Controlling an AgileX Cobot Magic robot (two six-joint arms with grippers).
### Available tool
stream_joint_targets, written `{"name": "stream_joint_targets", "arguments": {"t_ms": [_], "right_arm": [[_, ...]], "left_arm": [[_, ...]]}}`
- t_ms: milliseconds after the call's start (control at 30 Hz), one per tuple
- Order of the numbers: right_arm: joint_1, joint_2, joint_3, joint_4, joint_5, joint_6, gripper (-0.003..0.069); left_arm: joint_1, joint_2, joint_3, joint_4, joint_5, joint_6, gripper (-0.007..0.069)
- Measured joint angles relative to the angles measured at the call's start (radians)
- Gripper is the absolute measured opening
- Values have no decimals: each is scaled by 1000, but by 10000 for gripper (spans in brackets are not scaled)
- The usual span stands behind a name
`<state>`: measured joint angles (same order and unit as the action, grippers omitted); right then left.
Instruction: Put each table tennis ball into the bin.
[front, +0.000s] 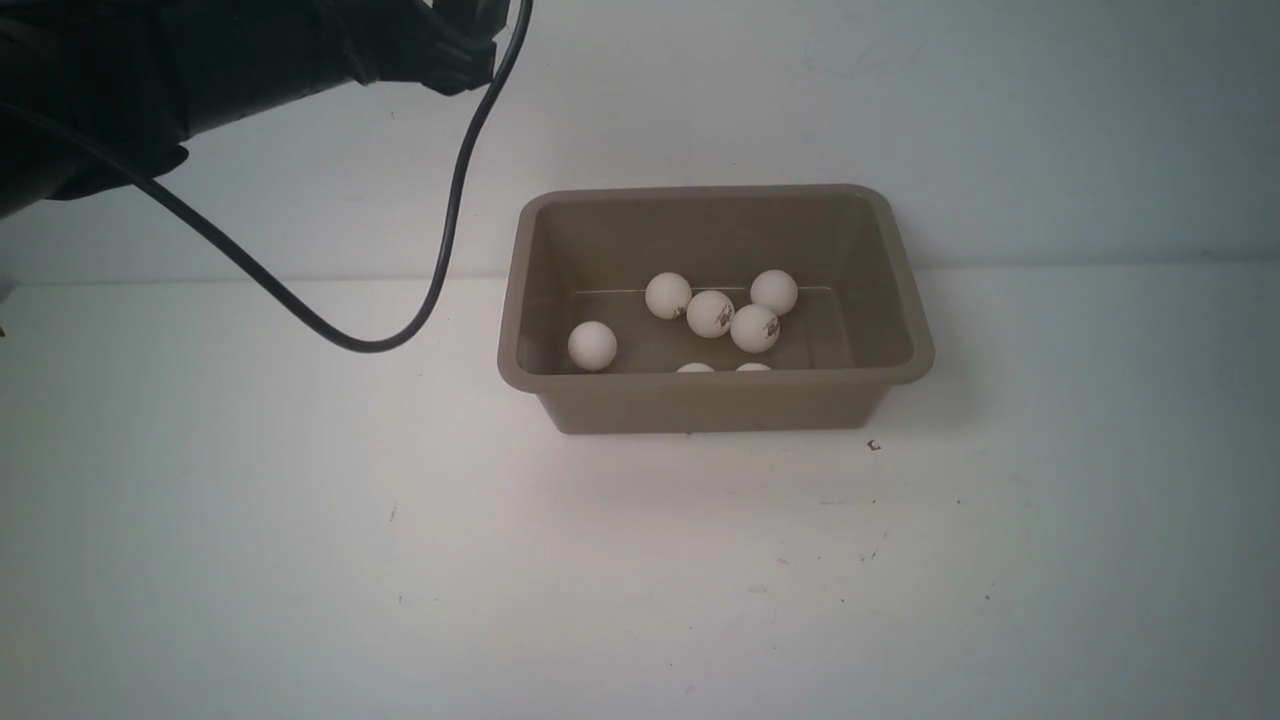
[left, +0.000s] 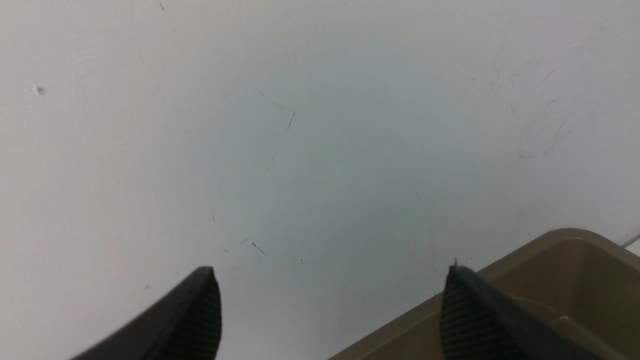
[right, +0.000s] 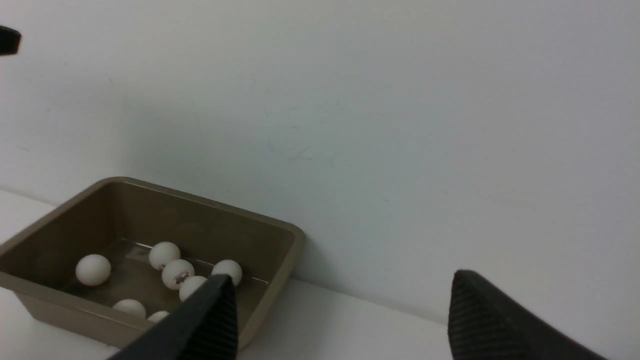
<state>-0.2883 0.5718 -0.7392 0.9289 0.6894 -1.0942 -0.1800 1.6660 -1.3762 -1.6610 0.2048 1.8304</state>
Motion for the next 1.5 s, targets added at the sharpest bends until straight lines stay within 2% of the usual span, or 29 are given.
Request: {"name": "stream_joint_targets", "arguments": {"t_ms": [133, 467, 567, 833, 1033, 1133, 1300, 1500], "right_arm": [[0, -104, 144, 22, -36, -32, 514], [2, -196, 306, 72, -17, 31, 514], [33, -201, 347, 79, -15, 47, 514], [184, -201, 378, 84, -89, 76, 514], [509, -201, 378, 96, -88, 57, 514], [602, -201, 379, 75, -113, 50, 514], [637, -201, 379, -11, -322, 118, 491], [592, -201, 384, -123, -373, 199, 452]], "left_arm": [[0, 0, 0, 0, 0, 0, 531], [0, 0, 0, -17, 1, -1, 531], [0, 0, 0, -19, 6, -1, 531], [-1, 0, 0, -24, 7, -1, 531], [-1, 0, 0, -46, 22, -1, 531], [-1, 0, 0, -46, 23, -1, 531], [-1, 0, 0, -49, 33, -1, 531], [-1, 0, 0, -49, 57, -1, 531]]}}
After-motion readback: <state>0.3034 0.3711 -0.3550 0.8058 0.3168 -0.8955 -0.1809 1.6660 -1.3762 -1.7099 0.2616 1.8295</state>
